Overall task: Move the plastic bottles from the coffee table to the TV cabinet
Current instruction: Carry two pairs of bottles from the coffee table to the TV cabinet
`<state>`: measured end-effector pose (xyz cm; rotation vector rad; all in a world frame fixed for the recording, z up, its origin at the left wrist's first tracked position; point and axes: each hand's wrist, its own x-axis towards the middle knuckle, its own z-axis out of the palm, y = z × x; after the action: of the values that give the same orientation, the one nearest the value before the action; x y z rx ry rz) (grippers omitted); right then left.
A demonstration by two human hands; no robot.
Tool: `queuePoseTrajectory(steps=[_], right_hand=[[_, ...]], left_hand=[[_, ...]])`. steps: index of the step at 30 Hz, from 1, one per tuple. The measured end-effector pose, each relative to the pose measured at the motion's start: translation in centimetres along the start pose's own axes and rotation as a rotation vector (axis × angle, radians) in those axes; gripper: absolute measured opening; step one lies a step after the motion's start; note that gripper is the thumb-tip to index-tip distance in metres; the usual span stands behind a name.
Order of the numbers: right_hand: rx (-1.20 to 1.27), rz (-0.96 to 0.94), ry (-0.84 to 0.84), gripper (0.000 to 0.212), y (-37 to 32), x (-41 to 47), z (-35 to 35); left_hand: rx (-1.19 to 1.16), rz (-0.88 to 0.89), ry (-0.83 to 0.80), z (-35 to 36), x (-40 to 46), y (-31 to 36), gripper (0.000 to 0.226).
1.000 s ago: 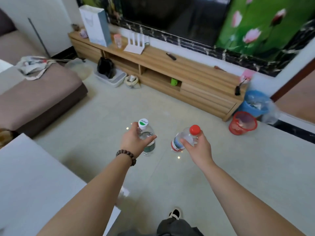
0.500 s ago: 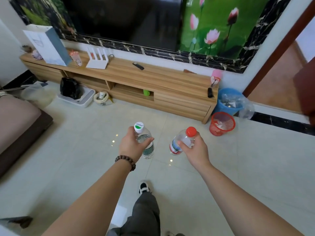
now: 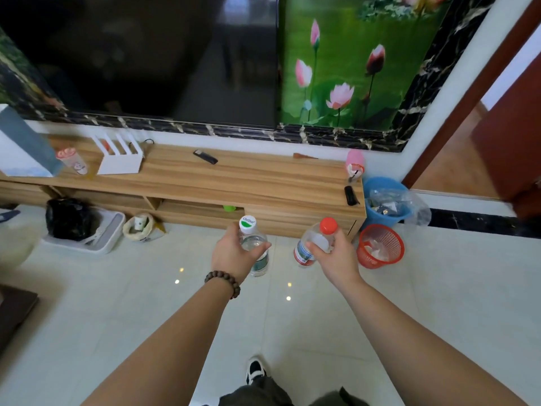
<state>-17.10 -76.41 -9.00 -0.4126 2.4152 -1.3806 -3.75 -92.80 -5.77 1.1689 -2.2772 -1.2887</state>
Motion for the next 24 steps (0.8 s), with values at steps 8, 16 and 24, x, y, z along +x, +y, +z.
queuePoseTrajectory(steps=[8,16,24], right_hand=[[0.051,0.089,0.043,0.048,-1.3,11.5,1.4],[0.022,0.086,0.01,0.048,-0.8,28.8,1.0],[-0.053,0.103,-0.076,0.046,-1.3,44.2,-1.2]], left_hand=[[0.018,0.008,-0.063,3.0,12.8,3.0,0.053],[0.054,-0.057,-0.094,10.6,27.1,6.2,0.057],[0.07,-0.138,-0.058,16.8,40.1,11.1,0.056]])
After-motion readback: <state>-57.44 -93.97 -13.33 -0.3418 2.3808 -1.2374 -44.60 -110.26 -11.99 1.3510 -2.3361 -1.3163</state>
